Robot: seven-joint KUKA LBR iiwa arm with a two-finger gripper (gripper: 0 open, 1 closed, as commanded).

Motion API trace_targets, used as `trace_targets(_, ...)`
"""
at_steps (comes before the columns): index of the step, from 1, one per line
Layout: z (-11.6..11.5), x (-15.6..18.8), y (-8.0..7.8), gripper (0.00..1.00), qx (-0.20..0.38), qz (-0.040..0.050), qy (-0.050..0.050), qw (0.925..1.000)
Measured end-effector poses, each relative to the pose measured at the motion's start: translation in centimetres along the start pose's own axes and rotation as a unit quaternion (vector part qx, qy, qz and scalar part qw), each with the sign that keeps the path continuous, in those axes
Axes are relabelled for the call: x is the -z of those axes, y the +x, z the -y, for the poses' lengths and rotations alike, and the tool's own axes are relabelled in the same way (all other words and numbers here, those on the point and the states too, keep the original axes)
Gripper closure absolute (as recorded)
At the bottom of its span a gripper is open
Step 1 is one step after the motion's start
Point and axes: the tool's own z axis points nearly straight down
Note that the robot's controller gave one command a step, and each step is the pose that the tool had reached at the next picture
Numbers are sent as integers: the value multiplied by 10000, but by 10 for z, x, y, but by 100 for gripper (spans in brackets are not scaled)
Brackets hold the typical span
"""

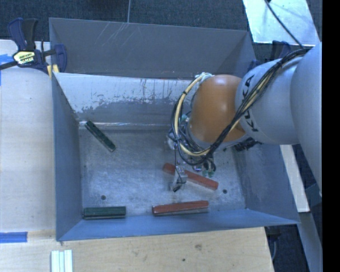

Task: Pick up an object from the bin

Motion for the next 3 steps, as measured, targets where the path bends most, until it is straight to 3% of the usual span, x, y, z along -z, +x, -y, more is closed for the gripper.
trace_targets(1,0,0,-1,100,-8,6,-4,10000)
trace_targets(2,26,200,44,100,-9,35,0,10000)
trace_targets(3,26,196,45,0,-9,-5,-3,10000)
